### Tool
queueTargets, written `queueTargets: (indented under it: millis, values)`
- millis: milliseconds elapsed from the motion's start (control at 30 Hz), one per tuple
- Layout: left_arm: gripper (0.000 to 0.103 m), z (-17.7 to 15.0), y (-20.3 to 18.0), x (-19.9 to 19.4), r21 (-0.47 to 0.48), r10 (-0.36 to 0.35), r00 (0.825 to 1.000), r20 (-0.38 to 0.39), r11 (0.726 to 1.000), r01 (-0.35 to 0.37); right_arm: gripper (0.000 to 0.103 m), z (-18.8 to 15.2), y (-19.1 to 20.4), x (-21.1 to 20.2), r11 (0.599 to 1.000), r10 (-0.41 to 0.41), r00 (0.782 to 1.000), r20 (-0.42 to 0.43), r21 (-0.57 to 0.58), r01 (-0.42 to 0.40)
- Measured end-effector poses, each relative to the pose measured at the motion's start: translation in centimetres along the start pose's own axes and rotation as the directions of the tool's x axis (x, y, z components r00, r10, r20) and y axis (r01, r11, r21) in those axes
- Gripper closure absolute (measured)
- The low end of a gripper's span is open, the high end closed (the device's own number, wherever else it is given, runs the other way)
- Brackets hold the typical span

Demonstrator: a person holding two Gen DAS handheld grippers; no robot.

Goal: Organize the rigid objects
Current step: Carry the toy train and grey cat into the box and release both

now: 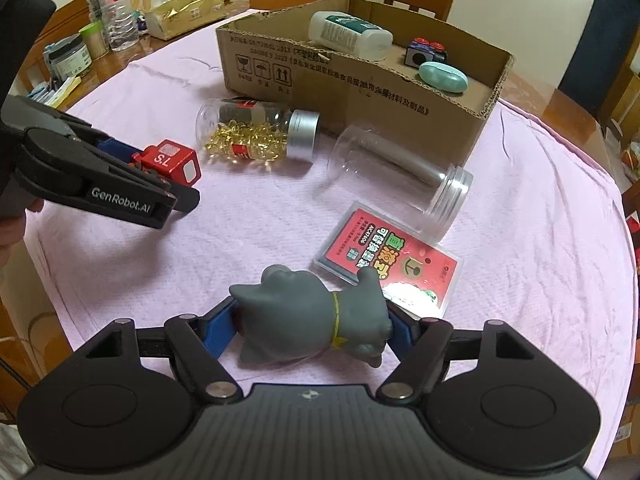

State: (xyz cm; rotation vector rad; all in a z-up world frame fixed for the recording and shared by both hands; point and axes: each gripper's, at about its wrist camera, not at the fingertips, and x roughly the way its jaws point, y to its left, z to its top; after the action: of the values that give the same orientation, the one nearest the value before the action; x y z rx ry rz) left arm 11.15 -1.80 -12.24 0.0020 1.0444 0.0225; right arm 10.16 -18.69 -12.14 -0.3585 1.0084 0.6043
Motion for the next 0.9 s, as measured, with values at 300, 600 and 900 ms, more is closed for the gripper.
queueTargets:
  millis: [300, 600, 900]
  values:
    - [0.049, 0.2, -0.3, 0.1, 0.057, -0.029, 1.0, -0.008, 0.998, 0.029, 0.026, 0.5, -0.1, 0.1, 1.0, -0.016, 1.0, -0.017, 0.022, 0.016]
    - [0.049, 0.7, 0.2, -0.6, 0.16, -0.076, 0.996, -0.037, 0.984, 0.081, 0.026, 1.3, -0.5, -0.5, 0.997, -0.025, 0.999, -0.021, 0.07, 0.026]
    - [0.049, 2.7, 1.3, -3.4, 0.299, -0.148, 0.987, -0.059, 0.941, 0.159, 0.026, 2.9, -0.8, -2.2, 0.994, -0.023, 1.0, -0.016, 0.103, 0.024]
